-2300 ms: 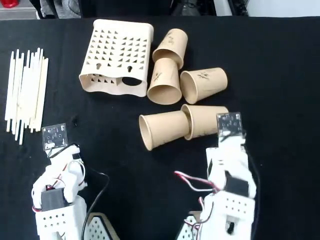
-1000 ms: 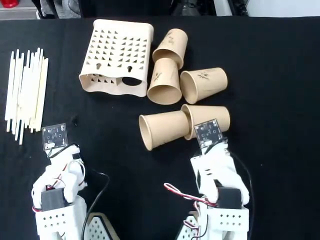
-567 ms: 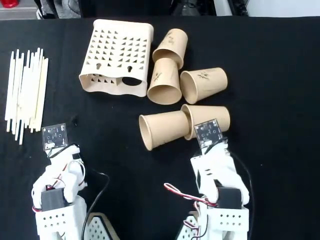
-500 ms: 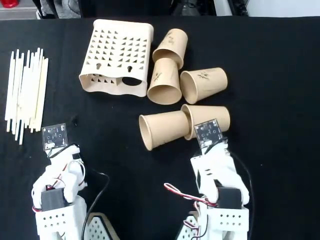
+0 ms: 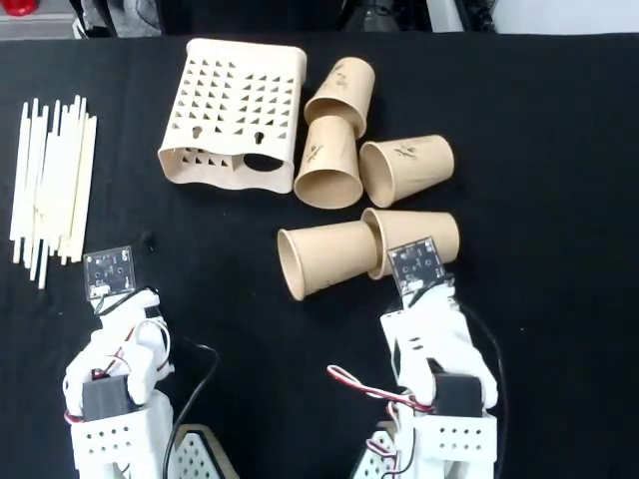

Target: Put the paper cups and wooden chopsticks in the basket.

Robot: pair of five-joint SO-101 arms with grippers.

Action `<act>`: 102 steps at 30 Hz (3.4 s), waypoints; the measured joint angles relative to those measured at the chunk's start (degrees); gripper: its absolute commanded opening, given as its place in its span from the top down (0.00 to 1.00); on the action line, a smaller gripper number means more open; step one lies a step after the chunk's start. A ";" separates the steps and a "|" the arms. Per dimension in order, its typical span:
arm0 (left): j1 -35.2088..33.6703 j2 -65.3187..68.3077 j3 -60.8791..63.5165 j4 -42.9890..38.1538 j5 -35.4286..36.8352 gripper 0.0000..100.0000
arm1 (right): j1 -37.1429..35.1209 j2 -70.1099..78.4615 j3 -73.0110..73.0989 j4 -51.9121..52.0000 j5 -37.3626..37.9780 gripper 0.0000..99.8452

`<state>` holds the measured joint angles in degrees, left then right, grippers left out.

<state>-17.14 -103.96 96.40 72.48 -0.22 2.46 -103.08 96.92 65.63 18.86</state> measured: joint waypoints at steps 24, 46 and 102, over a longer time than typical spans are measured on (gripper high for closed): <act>0.00 0.00 0.00 0.00 0.00 0.97 | 0.00 0.00 0.00 0.00 0.00 0.99; 0.00 0.00 0.00 0.00 0.00 0.97 | -9.41 15.65 -37.89 -5.80 22.24 0.88; 0.00 0.00 0.00 0.00 0.00 0.97 | -26.73 117.01 -57.05 -91.43 23.82 0.99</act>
<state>-17.14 -103.96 96.40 72.48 -0.22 -24.26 13.93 39.87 -25.80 42.68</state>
